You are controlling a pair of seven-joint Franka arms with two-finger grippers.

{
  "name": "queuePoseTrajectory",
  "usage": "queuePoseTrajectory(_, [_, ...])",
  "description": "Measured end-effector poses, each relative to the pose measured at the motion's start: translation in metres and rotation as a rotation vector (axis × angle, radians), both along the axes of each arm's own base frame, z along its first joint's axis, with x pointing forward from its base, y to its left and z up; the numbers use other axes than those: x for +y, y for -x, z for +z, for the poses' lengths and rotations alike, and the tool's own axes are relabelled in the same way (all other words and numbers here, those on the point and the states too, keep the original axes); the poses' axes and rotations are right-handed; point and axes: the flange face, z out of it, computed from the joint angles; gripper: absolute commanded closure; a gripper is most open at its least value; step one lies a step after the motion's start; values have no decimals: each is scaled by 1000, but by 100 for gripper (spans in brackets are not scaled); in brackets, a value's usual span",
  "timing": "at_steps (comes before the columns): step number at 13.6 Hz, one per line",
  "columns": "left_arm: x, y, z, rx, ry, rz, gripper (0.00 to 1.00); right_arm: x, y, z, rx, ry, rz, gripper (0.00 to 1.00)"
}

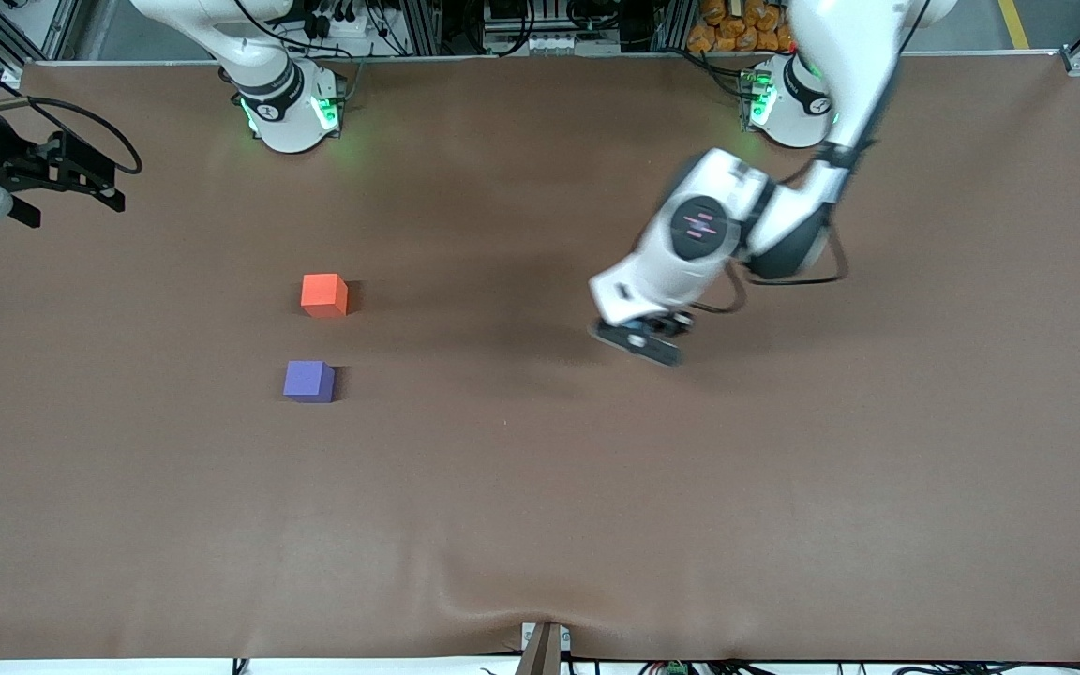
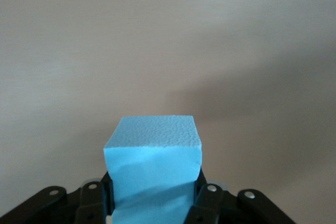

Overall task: Place blue block between orange and purple blocks
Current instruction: 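Carry the blue cube toward the table middle and set it down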

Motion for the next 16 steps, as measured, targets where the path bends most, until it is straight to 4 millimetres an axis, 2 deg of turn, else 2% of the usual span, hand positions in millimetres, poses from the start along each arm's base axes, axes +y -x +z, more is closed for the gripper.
queuePoseTrajectory(3, [-84, 34, -28, 19, 6, 17, 100, 0, 0, 0, -1, 0, 1, 0])
queuePoseTrajectory(6, [-150, 63, -76, 34, -14, 75, 100, 1, 0, 2, -6, 0, 2, 0])
queuePoseTrajectory(7, [-165, 71, -93, 30, -28, 91, 72, 1, 0, 2, -7, 0, 2, 0])
queuePoseTrajectory(8, [-176, 79, -107, 25, -42, 103, 1, 1, 0, 2, -7, 0, 2, 0])
queuePoseTrajectory(9, [-183, 83, -113, 16, -49, 111, 0, 1, 0, 2, -7, 0, 2, 0])
queuePoseTrajectory(13, [-189, 79, -100, -3, -34, 155, 0, 2, 0, 2, -7, 0, 4, 0])
queuePoseTrajectory(15, [-188, 69, -72, -22, -25, 163, 0, 3, 0, 2, -7, 0, 5, 0])
queuePoseTrajectory(16, [-181, 58, -47, -38, -40, 169, 0, 3, -1, 1, -4, 0, 6, 0])
